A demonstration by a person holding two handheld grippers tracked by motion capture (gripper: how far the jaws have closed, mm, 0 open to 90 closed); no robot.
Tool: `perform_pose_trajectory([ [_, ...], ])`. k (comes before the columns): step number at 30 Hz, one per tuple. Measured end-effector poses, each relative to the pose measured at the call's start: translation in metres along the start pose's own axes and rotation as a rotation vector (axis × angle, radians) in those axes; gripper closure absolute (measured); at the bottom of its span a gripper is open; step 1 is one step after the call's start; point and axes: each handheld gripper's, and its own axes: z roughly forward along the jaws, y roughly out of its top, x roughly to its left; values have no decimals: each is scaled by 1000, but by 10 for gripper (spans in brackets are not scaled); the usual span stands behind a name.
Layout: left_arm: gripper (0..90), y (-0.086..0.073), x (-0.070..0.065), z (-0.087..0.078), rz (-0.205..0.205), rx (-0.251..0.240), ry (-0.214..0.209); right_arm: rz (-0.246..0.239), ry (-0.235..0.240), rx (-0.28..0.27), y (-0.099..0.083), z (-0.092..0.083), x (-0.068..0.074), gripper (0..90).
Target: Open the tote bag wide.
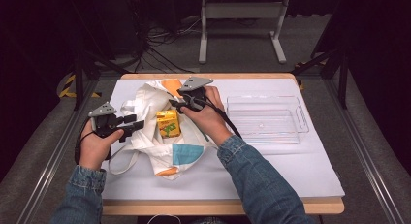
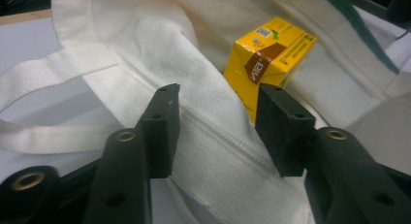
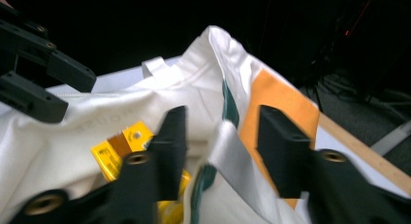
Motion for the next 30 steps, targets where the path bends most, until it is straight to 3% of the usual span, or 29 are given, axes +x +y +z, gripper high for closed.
perform_pose_trajectory([
  [3,659,-1,0,1,3,8,-7,-10,-5,31,-2,0,-4,751],
  [6,736,-2,1,1,10,21,-4,-17,-18,46,-3,-4,-8,811],
  [7,824,-2,1,0,10,18,-10,-23,-33,48,-4,-9,-11,834],
  [17,865,-10,9,1,-41,38,12,-7,-78,75,-15,-27,-28,840],
  [24,868,-13,9,4,-41,64,21,59,-118,169,-43,-29,-43,843],
  [30,868,-14,10,4,-50,76,17,93,-143,270,-56,-29,-51,843],
])
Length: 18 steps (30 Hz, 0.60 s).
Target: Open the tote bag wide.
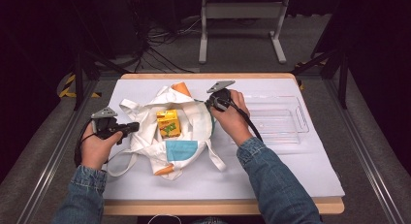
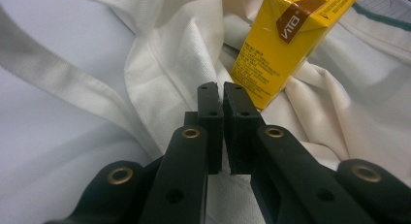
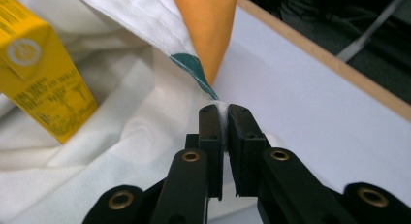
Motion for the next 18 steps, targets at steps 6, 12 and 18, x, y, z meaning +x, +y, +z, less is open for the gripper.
perform_pose_trajectory([
  [6,862,0,0,-1,-7,-5,6,16,-35,77,-8,-2,-6,898],
  [12,829,-1,1,-5,-10,-32,8,20,-34,54,-8,-8,-6,898],
  [18,786,2,-3,-14,6,-79,12,-19,-19,-23,8,-19,4,898],
])
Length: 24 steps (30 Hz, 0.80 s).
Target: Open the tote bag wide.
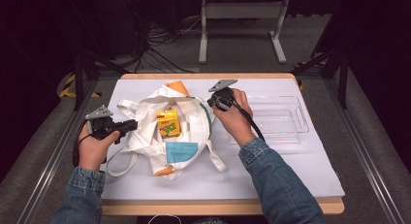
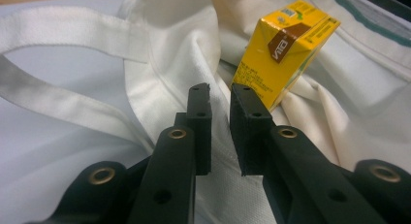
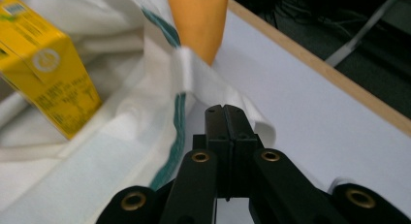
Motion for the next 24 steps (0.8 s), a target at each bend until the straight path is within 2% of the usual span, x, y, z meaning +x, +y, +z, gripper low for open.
perform_pose_trajectory([
  [5,753,1,-3,-15,1,-61,-4,-29,35,-109,20,-7,10,850],
  [8,748,1,-5,-24,5,-78,4,-41,83,-169,34,-3,18,827],
  [11,748,-1,-8,-32,10,-84,11,-48,113,-207,47,4,23,840],
  [14,743,-3,-9,-37,10,-89,16,-30,155,-227,57,15,26,829],
  [17,734,-6,-9,-42,7,-93,22,-30,203,-235,62,27,30,780],
  [21,725,-10,-8,-49,3,-95,37,-70,232,-225,64,41,38,651],
  [22,723,-10,-8,-49,3,-95,37,-70,232,-225,64,41,38,651],
  [24,718,-12,-9,-51,-5,-94,41,-103,229,-235,65,51,42,558],
])
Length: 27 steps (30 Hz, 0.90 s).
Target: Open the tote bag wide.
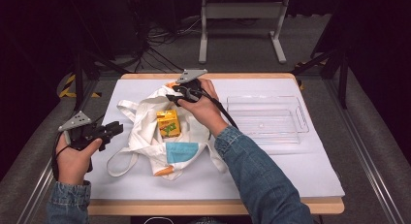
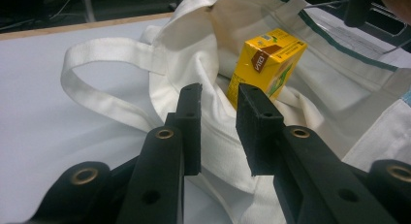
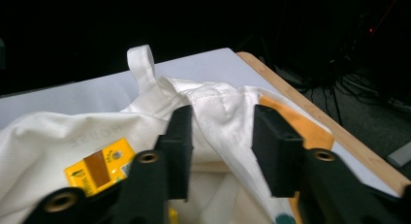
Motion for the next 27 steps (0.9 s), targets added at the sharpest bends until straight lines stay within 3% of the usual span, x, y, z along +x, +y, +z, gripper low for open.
perform_pose_trajectory([
  [2,712,-1,0,-1,-2,-3,2,-10,22,16,-2,7,0,541],
  [4,713,-2,0,-3,-6,0,2,-57,9,45,-3,13,1,571],
  [8,718,-3,1,-3,-6,4,3,-109,-1,72,-5,13,-2,825],
  [10,720,-3,1,-3,-3,5,2,-135,-8,81,-4,10,-3,880],
  [15,727,-2,0,-1,0,4,-7,-138,28,164,-10,10,-5,890],
  [19,729,-1,-1,0,2,5,-10,-119,41,204,-18,12,-7,891],
  [24,731,0,-1,2,0,5,-18,-94,63,315,-36,19,-10,892],
  [27,731,0,-1,2,6,8,-19,-64,76,346,-45,23,-12,891],
])
